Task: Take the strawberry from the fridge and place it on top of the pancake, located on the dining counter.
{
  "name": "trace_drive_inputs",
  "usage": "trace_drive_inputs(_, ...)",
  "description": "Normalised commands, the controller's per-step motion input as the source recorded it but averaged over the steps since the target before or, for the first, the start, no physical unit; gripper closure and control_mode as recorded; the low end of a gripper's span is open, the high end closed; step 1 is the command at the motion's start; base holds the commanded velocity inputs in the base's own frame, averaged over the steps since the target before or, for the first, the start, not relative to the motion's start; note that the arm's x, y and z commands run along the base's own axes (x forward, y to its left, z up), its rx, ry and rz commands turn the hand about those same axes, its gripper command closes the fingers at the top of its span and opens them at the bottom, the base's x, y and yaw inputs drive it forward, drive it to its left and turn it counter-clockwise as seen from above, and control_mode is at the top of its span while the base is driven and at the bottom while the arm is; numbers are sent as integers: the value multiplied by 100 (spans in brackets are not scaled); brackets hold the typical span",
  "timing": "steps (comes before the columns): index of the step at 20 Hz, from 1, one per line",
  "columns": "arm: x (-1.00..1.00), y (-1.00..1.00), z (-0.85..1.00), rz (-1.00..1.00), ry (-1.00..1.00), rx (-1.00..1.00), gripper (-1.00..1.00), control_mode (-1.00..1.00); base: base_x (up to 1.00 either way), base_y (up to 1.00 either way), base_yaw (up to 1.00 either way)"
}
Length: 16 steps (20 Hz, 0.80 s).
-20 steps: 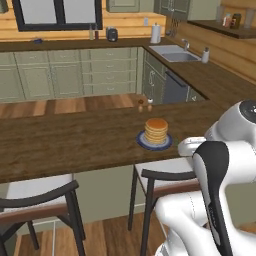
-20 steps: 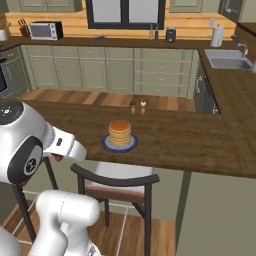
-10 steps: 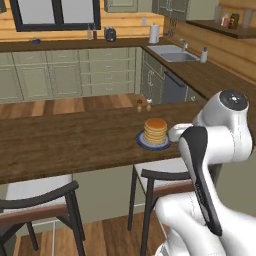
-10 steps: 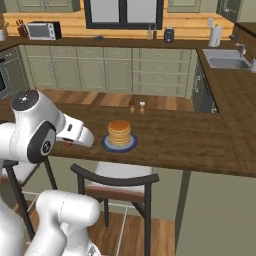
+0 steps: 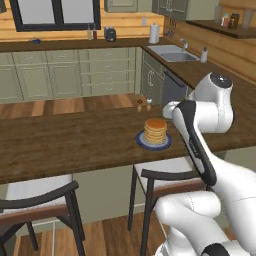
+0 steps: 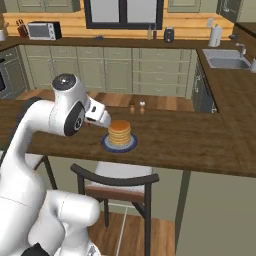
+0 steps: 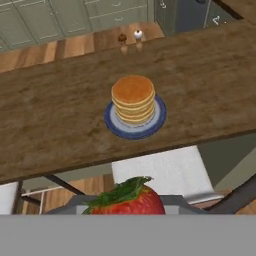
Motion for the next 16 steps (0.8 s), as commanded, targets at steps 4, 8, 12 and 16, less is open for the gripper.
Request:
trace_drive_inputs(4,100,-25,-30,0,8,5,100,-100,0,0,0)
trace_drive_inputs(8,100,0,-22,0,17,-3,100,-100,0,0,0)
trace_drive_inputs(12,100,9,-50,0,13,-14,100,-100,0,0,0)
trace_drive_inputs(16,99,-2,-49,0,2,-4,100,-100,0,0,0)
